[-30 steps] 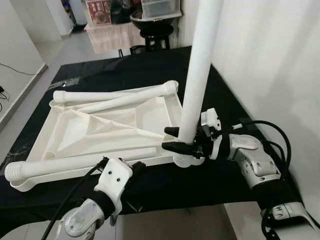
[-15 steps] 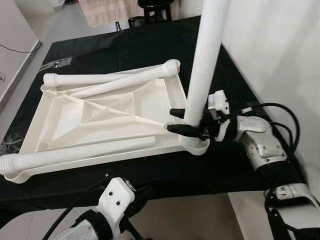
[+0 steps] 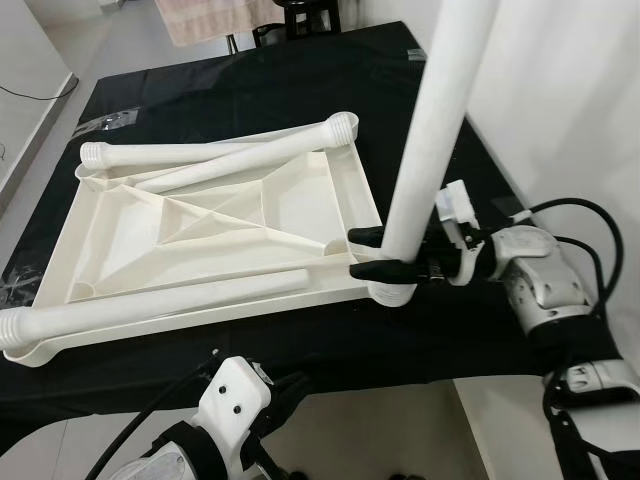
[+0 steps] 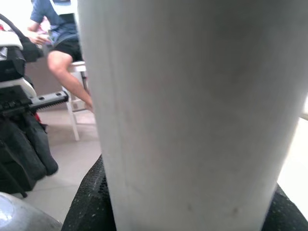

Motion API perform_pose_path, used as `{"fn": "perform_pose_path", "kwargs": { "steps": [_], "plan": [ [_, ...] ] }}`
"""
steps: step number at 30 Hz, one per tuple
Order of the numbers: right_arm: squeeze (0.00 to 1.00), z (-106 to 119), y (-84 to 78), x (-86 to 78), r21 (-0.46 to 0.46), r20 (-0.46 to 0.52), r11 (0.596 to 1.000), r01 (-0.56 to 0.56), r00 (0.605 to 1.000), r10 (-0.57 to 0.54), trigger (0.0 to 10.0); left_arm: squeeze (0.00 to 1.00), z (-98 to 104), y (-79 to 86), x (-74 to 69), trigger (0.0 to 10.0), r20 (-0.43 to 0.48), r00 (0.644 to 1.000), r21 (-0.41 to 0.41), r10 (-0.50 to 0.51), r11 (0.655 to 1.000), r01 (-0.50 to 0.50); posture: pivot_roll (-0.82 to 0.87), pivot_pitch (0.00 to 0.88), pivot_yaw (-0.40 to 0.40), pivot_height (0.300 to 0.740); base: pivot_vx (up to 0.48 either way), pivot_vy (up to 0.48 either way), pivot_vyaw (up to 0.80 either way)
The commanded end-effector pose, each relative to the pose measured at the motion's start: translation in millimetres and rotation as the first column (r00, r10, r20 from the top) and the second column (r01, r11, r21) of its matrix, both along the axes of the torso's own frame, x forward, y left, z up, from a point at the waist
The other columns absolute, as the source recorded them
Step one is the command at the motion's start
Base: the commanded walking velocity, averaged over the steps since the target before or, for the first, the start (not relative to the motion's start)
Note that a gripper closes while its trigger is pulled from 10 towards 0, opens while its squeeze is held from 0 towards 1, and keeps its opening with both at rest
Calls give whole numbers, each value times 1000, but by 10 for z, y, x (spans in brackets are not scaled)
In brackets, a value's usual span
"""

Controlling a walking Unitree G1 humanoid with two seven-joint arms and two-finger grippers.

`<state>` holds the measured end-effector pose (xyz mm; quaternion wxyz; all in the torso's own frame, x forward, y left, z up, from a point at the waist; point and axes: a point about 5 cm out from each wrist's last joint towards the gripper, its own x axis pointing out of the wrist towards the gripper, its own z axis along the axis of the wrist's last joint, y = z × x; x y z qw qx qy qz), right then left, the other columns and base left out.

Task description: Building children table

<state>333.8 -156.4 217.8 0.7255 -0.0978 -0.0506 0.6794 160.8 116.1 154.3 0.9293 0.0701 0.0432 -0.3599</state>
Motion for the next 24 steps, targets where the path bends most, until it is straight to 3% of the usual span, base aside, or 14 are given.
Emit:
{"fn": "perform_pose_path", "kwargs": {
  "steps": [1, 10, 24],
  "plan": [
    [0, -138, 53, -15, -35, -53, 999, -29, 998, 27, 10000, 0, -35, 4, -29, 10000, -27, 1000, 1, -6, 1000, 6, 36, 227, 83, 740, 0, 0, 0],
    [0, -60, 135, 104, 7, -74, 1000, -23, 997, 23, 10000, 0, -15, 6, -28, 10000, -21, 1000, 7, -7, 1000, 7, 49, 235, 78, 740, 0, 0, 0],
    [0, 33, 5, 160, 30, -75, 999, -11, 997, 14, 10000, 0, 14, 4, -34, 10000, -21, 1000, 8, -9, 1000, 9, 52, 254, 82, 740, 0, 0, 0]
  ]
}}
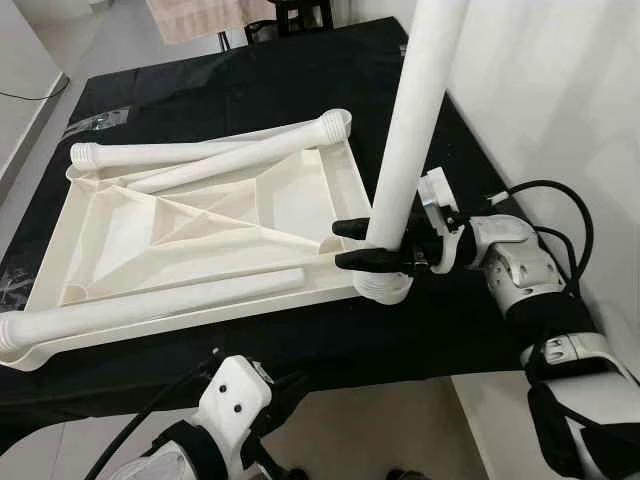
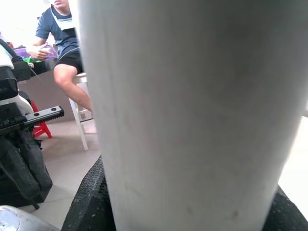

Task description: Building children table

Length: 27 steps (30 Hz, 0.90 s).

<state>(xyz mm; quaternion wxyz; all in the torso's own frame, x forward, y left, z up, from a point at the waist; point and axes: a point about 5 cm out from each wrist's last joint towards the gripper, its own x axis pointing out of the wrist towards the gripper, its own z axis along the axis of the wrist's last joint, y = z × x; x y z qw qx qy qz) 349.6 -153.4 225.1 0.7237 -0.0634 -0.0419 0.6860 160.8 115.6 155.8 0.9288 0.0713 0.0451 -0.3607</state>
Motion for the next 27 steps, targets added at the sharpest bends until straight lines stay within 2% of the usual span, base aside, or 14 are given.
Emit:
{"fn": "perform_pose_path", "kwargs": {
  "steps": [1, 9, 14, 21, 23, 27],
  "plan": [
    [0, -39, -25, 1, -7, -14, 1000, 1, 1000, -1, 10000, 0, -1, 9, -33, 10000, -18, 1000, 4, -8, 1000, 8, 52, 254, 82, 740, 0, 0, 0],
    [0, -11, -89, 66, -9, 21, 997, 74, 997, -73, 10000, 0, 3, 8, -21, 10000, -16, 1000, 8, -8, 1000, 8, 51, 254, 82, 740, 0, 0, 0],
    [0, -27, -97, 60, -21, 22, 998, 67, 998, -67, 10000, 0, 0, 9, -19, 10000, -16, 1000, 9, -9, 1000, 9, 52, 254, 81, 740, 0, 0, 0],
    [0, -73, -107, 25, -82, 39, 996, 31, 999, -28, 10000, 0, 2, 11, -18, 10000, -15, 1000, 11, -9, 1000, 9, 51, 256, 79, 740, 0, 0, 0],
    [0, -135, -85, -41, -155, 57, 987, -32, 998, 41, 10000, 0, 2, 13, -17, 10000, -15, 1000, 12, -8, 1000, 9, 50, 258, 79, 740, 0, 0, 0],
    [0, -184, -55, -92, -225, 79, 972, -73, 992, 93, 10000, 0, 2, 15, -13, 10000, -15, 1000, 13, -8, 1000, 9, 51, 258, 79, 740, 0, 0, 0]
  ]
}}
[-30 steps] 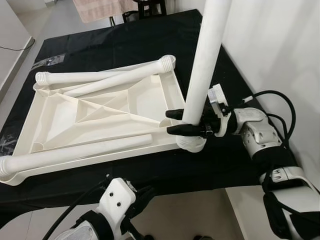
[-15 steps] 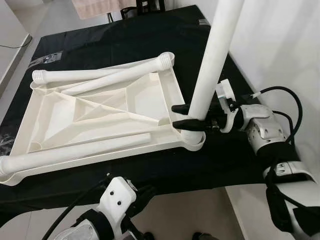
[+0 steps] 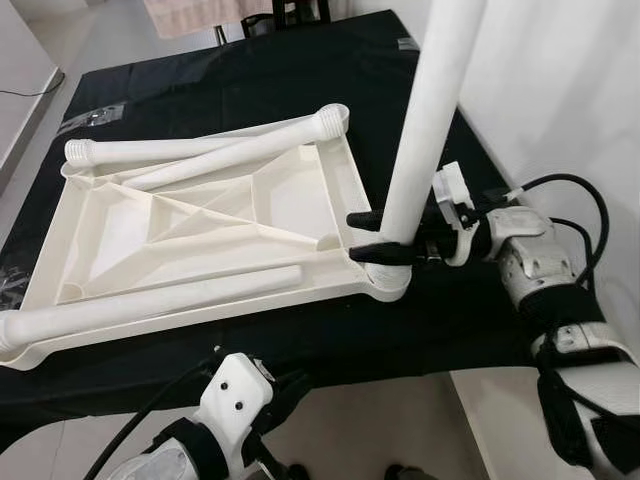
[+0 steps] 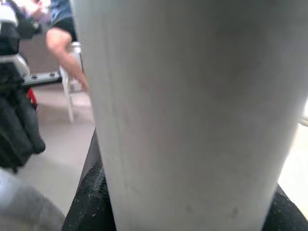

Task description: Building children table

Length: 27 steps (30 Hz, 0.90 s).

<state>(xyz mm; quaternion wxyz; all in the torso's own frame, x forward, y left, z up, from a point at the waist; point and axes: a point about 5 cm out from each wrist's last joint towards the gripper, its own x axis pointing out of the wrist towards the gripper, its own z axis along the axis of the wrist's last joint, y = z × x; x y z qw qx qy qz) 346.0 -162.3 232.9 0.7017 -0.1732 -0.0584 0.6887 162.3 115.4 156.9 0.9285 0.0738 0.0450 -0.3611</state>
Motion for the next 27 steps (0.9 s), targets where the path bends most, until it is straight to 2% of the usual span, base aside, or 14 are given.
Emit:
{"fn": "perform_pose_path", "kwargs": {
  "steps": [1, 3, 6, 7, 8, 16, 19, 21, 23, 26, 27],
  "plan": [
    [0, -273, 52, -72, -115, -76, 991, -63, 996, 54, 10000, 0, -9, 17, -26, 10000, -16, 1000, 9, -7, 1000, 8, 49, 259, 80, 740, 0, 0, 0],
    [0, -262, 112, -120, -163, -59, 981, -108, 993, 99, 10000, 0, -8, 16, -20, 10000, -15, 1000, 11, -8, 1000, 8, 47, 260, 78, 740, 0, 0, 0],
    [0, -251, 160, -153, -188, -55, 972, -140, 990, 132, 10000, 0, -9, 17, -15, 10000, -14, 1000, 11, -8, 1000, 8, 44, 258, 78, 740, 0, 0, 0],
    [0, -251, 160, -153, -188, -55, 972, -140, 990, 132, 10000, 0, -9, 17, -15, 10000, -14, 1000, 11, -8, 1000, 8, 44, 258, 78, 740, 0, 0, 0],
    [0, -218, 268, -150, -180, -46, 969, -169, 985, 164, 10000, 0, -8, 16, -12, 10000, -13, 1000, 11, -8, 1000, 8, 45, 259, 75, 740, 0, 0, 0],
    [0, -161, 381, -101, -120, -41, 978, -171, 985, 167, 10000, 0, -7, 10, -13, 10000, -10, 1000, 11, -6, 1000, 6, 48, 260, 71, 740, 0, 0, 0],
    [0, -157, 387, -53, -91, -53, 989, -116, 992, 111, 10000, 0, -6, 8, -15, 10000, -10, 1000, 10, -4, 1000, 4, 44, 261, 71, 740, 0, 0, 0],
    [0, -175, 392, 26, -72, -76, 997, 0, 997, -6, 10000, 0, -6, 5, -19, 10000, -11, 1000, 8, -5, 1000, 5, 40, 259, 72, 740, 0, 0, 0],
    [0, -175, 392, 26, -72, -76, 997, 0, 997, -6, 10000, 0, -6, 5, -19, 10000, -11, 1000, 8, -5, 1000, 5, 40, 259, 72, 740, 0, 0, 0],
    [0, -222, 409, 122, -52, -127, 984, 172, 976, -178, 10000, 0, -10, -2, -24, 10000, -15, 1000, 5, -10, 1000, 10, 35, 254, 72, 740, 0, 0, 0],
    [0, -222, 409, 122, -52, -127, 984, 172, 976, -178, 10000, 0, -10, -2, -24, 10000, -15, 1000, 5, -10, 1000, 10, 35, 254, 72, 740, 0, 0, 0]
  ]
}}
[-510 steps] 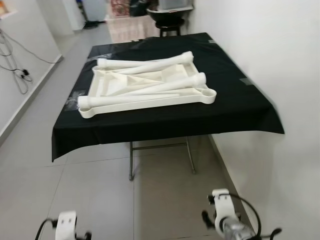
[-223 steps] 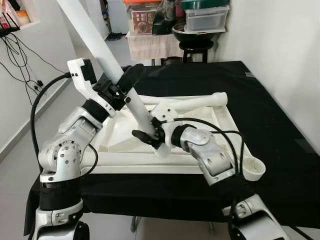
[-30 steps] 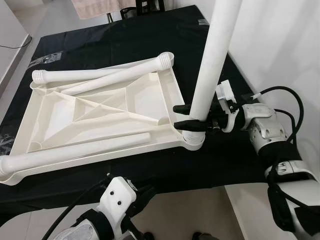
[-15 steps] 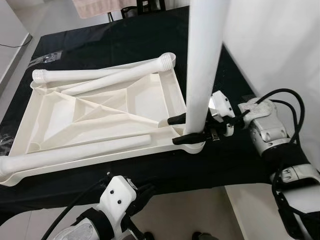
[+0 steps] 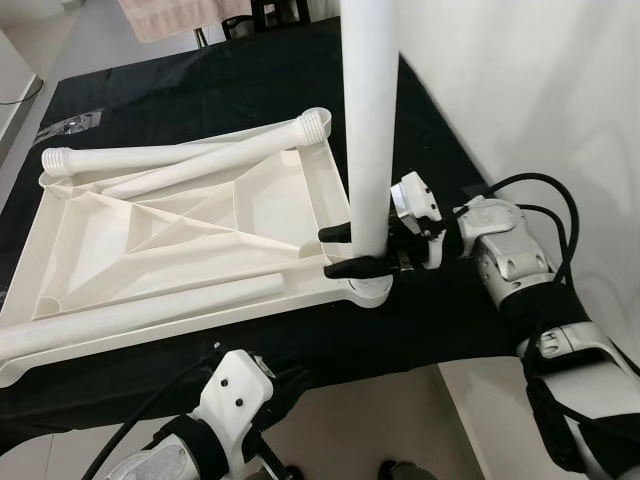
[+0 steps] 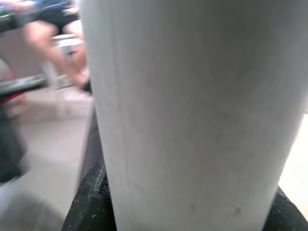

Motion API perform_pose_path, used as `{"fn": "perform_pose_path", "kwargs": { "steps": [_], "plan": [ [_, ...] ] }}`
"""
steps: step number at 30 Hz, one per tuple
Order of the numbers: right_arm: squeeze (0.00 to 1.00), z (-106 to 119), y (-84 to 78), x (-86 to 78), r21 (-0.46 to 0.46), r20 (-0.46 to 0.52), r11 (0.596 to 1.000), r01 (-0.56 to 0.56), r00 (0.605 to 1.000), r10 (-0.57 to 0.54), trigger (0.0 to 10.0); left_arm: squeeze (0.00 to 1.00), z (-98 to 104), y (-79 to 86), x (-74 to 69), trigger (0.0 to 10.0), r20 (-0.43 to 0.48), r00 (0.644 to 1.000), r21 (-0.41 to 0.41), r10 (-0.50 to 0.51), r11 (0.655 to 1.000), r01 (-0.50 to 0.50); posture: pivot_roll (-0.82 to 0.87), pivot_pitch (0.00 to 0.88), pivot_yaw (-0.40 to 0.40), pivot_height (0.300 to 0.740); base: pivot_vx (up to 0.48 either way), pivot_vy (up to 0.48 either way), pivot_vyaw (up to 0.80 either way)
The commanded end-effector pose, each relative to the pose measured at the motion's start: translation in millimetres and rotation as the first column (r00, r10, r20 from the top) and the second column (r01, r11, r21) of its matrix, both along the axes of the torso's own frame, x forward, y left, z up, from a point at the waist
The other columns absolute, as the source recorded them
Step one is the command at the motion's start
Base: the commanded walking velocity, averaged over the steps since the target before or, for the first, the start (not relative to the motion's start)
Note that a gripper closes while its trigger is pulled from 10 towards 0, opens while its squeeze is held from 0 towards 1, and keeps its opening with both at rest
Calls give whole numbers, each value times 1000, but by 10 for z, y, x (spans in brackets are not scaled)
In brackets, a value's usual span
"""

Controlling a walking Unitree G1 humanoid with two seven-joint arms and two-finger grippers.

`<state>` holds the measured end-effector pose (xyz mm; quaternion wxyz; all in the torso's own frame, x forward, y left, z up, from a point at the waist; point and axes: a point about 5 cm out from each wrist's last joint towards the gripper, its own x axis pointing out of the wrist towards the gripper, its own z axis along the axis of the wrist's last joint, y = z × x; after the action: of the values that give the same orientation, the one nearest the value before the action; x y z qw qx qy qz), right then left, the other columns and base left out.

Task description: Building children table

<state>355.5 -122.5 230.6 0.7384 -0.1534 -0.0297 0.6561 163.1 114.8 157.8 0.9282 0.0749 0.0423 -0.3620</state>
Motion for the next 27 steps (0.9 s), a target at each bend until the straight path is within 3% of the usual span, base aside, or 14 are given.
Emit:
{"fn": "perform_pose_path", "kwargs": {
  "steps": [1, 7, 10, 12, 13, 15, 16, 17, 19, 22, 27],
  "plan": [
    [0, -217, 17, 47, -43, -76, 993, 112, 990, -115, 10000, 0, -21, 2, -33, 10000, -22, 1000, 4, -8, 1000, 8, 35, 254, 72, 740, 0, 0, 0],
    [0, -339, 18, 80, -52, -82, 964, 260, 961, -263, 10000, 0, -30, -12, -45, 10000, -24, 1000, 3, -12, 1000, 12, 29, 242, 63, 740, 0, 0, 0],
    [0, -399, -10, 79, -36, -101, 925, 378, 920, -379, 10000, 0, -39, -22, -56, 10000, -25, 1000, 3, -12, 1000, 12, 23, 238, 51, 740, 0, 0, 0],
    [0, -485, -37, 45, -31, -96, 838, 544, 833, -544, 10000, 0, -45, -27, -63, 10000, -25, 1000, 2, -12, 1000, 12, 21, 236, 46, 740, 0, 0, 0],
    [0, -485, -37, 45, -31, -96, 838, 544, 833, -544, 10000, 0, -45, -27, -63, 10000, -25, 1000, 2, -12, 1000, 12, 21, 236, 46, 740, 0, 0, 0],
    [0, -590, -52, -123, 36, -48, 563, 826, 564, -824, 10000, 0, -50, -28, -66, 10000, -26, 1000, 1, -12, 1000, 12, 18, 231, 34, 740, 0, 0, 0],
    [0, -612, -27, -260, 60, -43, 491, 869, 494, -869, 10000, 0, -49, -25, -61, 10000, -26, 1000, 0, -12, 1000, 12, 18, 231, 35, 740, 0, 0, 0],
    [0, -623, 39, -407, 89, -49, 447, 890, 453, -890, 10000, 0, -48, -23, -57, 10000, -26, 1000, -1, -12, 1000, 12, 18, 231, 35, 740, 0, 0, 0],
    [0, -612, 104, -476, 107, -58, 435, 894, 442, -895, 10000, 0, -46, -17, -47, 10000, -25, 1000, -1, -11, 1000, 11, 13, 233, 43, 740, 0, 0, 0],
    [0, -507, 129, -400, 169, -64, 346, 923, 361, -930, 10000, 0, -59, -13, -12, 10000, -23, 1000, 1, -11, 1000, 11, 8, 219, 57, 740, 0, 0, 0],
    [0, -487, 128, -382, 176, -60, 330, 927, 345, -937, 10000, 0, -63, -13, -6, 10000, -22, 1000, 2, -11, 1000, 11, 8, 219, 57, 740, 0, 0, 0]
  ]
}}
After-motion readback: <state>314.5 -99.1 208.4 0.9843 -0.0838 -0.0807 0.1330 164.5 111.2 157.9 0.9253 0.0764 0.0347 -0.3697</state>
